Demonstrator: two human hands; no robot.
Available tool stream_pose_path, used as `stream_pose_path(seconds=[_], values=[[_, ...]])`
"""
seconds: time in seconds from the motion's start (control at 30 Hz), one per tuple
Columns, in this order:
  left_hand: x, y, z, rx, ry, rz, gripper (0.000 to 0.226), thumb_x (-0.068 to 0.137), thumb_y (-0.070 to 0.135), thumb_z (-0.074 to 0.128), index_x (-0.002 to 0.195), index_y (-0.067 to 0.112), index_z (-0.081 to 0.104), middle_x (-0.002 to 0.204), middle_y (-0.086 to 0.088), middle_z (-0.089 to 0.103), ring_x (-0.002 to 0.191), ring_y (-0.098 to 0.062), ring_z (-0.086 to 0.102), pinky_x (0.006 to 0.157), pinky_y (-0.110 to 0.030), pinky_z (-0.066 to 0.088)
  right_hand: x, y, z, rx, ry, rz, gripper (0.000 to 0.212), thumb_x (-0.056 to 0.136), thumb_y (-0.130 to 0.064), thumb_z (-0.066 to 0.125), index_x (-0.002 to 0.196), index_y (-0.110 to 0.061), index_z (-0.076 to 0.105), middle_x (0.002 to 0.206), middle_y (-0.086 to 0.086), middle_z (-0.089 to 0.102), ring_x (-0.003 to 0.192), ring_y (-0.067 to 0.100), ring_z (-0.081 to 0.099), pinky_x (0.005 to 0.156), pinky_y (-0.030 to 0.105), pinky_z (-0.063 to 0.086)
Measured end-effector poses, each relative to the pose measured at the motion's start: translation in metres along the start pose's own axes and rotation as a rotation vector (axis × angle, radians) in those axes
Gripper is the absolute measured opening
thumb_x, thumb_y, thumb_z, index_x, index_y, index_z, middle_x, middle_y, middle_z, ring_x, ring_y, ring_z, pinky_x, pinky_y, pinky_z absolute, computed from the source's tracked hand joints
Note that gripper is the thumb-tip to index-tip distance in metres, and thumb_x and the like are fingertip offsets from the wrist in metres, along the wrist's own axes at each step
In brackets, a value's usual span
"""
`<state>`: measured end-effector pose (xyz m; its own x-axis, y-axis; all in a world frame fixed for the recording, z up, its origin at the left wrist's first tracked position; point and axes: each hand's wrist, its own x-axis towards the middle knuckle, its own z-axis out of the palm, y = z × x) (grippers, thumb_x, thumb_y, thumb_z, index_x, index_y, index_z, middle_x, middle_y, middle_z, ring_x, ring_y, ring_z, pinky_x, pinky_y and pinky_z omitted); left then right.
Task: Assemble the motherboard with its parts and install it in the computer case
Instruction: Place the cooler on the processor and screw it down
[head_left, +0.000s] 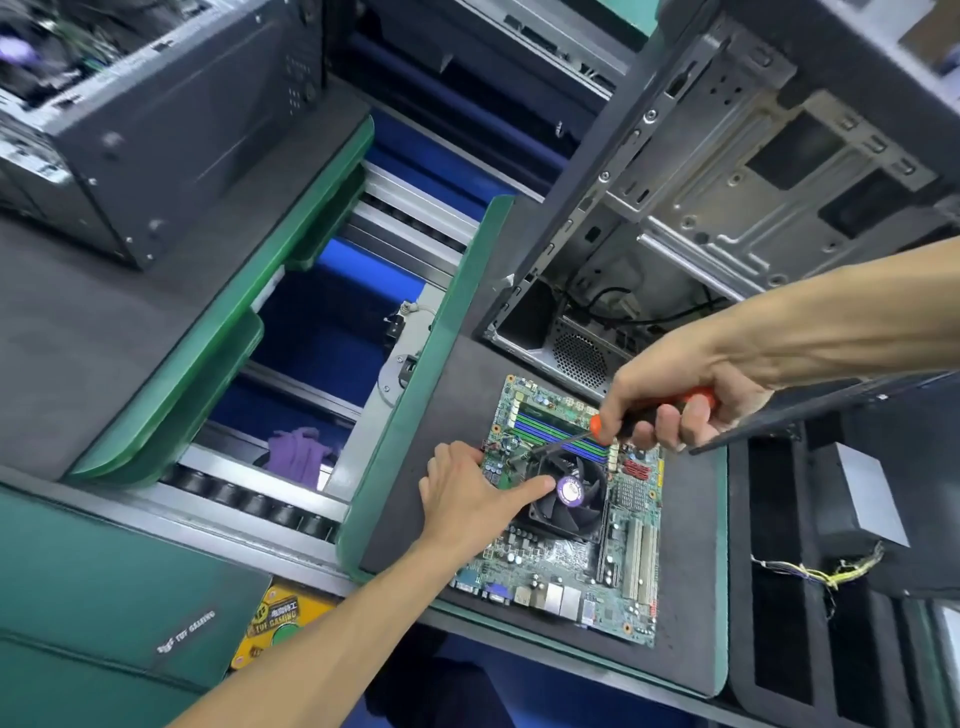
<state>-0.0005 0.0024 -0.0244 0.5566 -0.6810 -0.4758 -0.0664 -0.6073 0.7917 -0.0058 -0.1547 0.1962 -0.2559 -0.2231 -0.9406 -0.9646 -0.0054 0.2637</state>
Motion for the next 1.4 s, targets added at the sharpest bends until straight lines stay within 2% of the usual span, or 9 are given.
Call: stream_pose_path(seconds=[0.1, 0.23, 0.33, 0.47, 0.63, 0.83, 1.07, 1.3, 1.4], values=[[0.0, 0.001, -0.001, 0.006, -0.004, 0.0, 0.086, 0.058, 0.087, 0.066, 0.113, 0.023, 0.044, 0.11, 0.009, 0.038, 0.105, -0.011, 0.034, 0.094, -0.03, 0.029, -0.005, 0.003, 0.006, -0.324, 0.238, -0.203, 0.021, 0.097, -0.019, 0.066, 0.081, -0.008, 0.057, 0.057, 0.003, 0.054, 0.036, 0.01, 0.041, 0.03, 0.017, 0.029], [0.001, -0.001, -0.002, -0.007, -0.023, -0.018, 0.084, 0.056, 0.087, 0.065, 0.109, 0.026, 0.041, 0.109, 0.01, 0.037, 0.105, -0.011, 0.034, 0.097, -0.032, 0.031, -0.014, 0.006, 0.022, -1.452, 0.722, -0.497, 0.032, 0.102, -0.035, 0.048, 0.084, -0.011, 0.06, 0.066, 0.001, 0.058, 0.059, 0.026, 0.056, 0.06, 0.03, 0.049], [0.002, -0.001, -0.001, -0.015, -0.018, -0.021, 0.085, 0.054, 0.089, 0.063, 0.108, 0.026, 0.041, 0.108, 0.011, 0.037, 0.105, -0.011, 0.034, 0.094, -0.03, 0.028, -0.013, 0.009, 0.029, -1.822, 0.768, -0.634, 0.017, 0.092, -0.021, 0.051, 0.082, -0.01, 0.06, 0.07, 0.006, 0.057, 0.064, 0.035, 0.057, 0.063, 0.036, 0.054], [0.0, -0.001, 0.002, -0.025, 0.004, -0.015, 0.083, 0.055, 0.088, 0.062, 0.106, 0.027, 0.041, 0.106, 0.012, 0.037, 0.104, -0.01, 0.034, 0.092, -0.029, 0.027, 0.001, 0.016, 0.021, -1.143, 0.623, -0.496, 0.04, 0.096, -0.029, 0.051, 0.064, -0.006, 0.058, 0.052, 0.006, 0.053, 0.045, 0.027, 0.056, 0.048, 0.029, 0.054], [-0.001, -0.001, 0.004, -0.037, 0.019, -0.01, 0.08, 0.057, 0.086, 0.064, 0.105, 0.027, 0.041, 0.105, 0.012, 0.036, 0.102, -0.009, 0.031, 0.095, -0.031, 0.03, 0.016, 0.002, 0.005, 0.244, -0.045, 0.045, 0.042, 0.102, -0.026, 0.05, 0.077, 0.004, 0.066, 0.054, -0.001, 0.044, 0.032, 0.007, 0.037, 0.026, 0.015, 0.027], [-0.002, 0.001, 0.002, -0.023, 0.02, -0.006, 0.08, 0.059, 0.086, 0.066, 0.106, 0.026, 0.041, 0.106, 0.01, 0.036, 0.104, -0.012, 0.034, 0.099, -0.034, 0.032, 0.018, 0.016, 0.005, 0.43, -0.213, 0.05, 0.042, 0.099, -0.028, 0.052, 0.081, 0.007, 0.066, 0.055, -0.002, 0.043, 0.033, 0.007, 0.038, 0.026, 0.016, 0.03], [0.0, 0.002, -0.003, -0.001, -0.002, -0.015, 0.085, 0.061, 0.084, 0.069, 0.113, 0.022, 0.044, 0.109, 0.009, 0.036, 0.103, -0.012, 0.032, 0.103, -0.038, 0.034, 0.004, 0.012, 0.012, -0.023, 0.062, -0.119, 0.024, 0.101, -0.018, 0.057, 0.079, -0.008, 0.055, 0.053, 0.001, 0.052, 0.033, 0.007, 0.043, 0.028, 0.014, 0.031], [0.001, 0.001, -0.002, -0.022, 0.01, -0.023, 0.084, 0.058, 0.084, 0.071, 0.11, 0.024, 0.044, 0.107, 0.01, 0.037, 0.103, -0.012, 0.034, 0.104, -0.038, 0.036, -0.012, 0.015, 0.028, -1.785, 0.764, -0.598, 0.021, 0.093, -0.018, 0.047, 0.076, -0.01, 0.056, 0.058, 0.003, 0.043, 0.058, 0.031, 0.052, 0.059, 0.033, 0.052], [0.001, 0.0, 0.0, -0.025, 0.015, -0.018, 0.082, 0.057, 0.084, 0.07, 0.107, 0.026, 0.042, 0.105, 0.011, 0.036, 0.101, -0.012, 0.034, 0.101, -0.037, 0.036, -0.01, 0.01, 0.025, -1.713, 0.704, -0.634, 0.025, 0.094, -0.02, 0.048, 0.073, -0.009, 0.056, 0.06, 0.005, 0.047, 0.058, 0.032, 0.054, 0.062, 0.039, 0.059]])
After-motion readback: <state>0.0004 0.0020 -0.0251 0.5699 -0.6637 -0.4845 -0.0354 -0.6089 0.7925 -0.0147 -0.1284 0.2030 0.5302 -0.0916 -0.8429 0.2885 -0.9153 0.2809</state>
